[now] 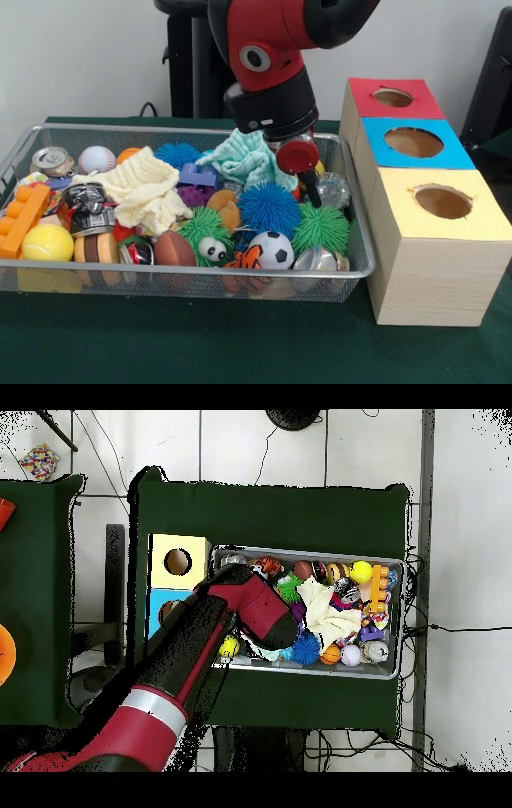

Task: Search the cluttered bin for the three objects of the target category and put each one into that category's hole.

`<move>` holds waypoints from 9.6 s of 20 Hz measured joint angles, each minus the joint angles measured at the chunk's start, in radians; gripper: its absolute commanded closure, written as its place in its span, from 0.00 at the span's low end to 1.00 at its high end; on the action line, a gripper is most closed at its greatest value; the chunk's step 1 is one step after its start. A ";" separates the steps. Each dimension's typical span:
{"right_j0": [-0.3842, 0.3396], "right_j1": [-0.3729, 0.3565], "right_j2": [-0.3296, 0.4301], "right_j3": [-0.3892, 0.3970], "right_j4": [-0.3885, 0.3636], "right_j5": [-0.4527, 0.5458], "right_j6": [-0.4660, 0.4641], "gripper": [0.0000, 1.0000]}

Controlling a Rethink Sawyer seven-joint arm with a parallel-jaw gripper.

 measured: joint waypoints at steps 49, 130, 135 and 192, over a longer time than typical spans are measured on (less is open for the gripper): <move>-0.027 -0.047 0.050 0.029 -0.007 -0.010 0.000 1.00; -0.017 -0.523 0.055 0.134 -0.022 -0.111 0.000 1.00; -0.031 -0.521 0.069 0.134 -0.002 -0.099 -0.002 1.00; -0.083 -0.431 0.162 0.137 0.130 -0.044 -0.155 1.00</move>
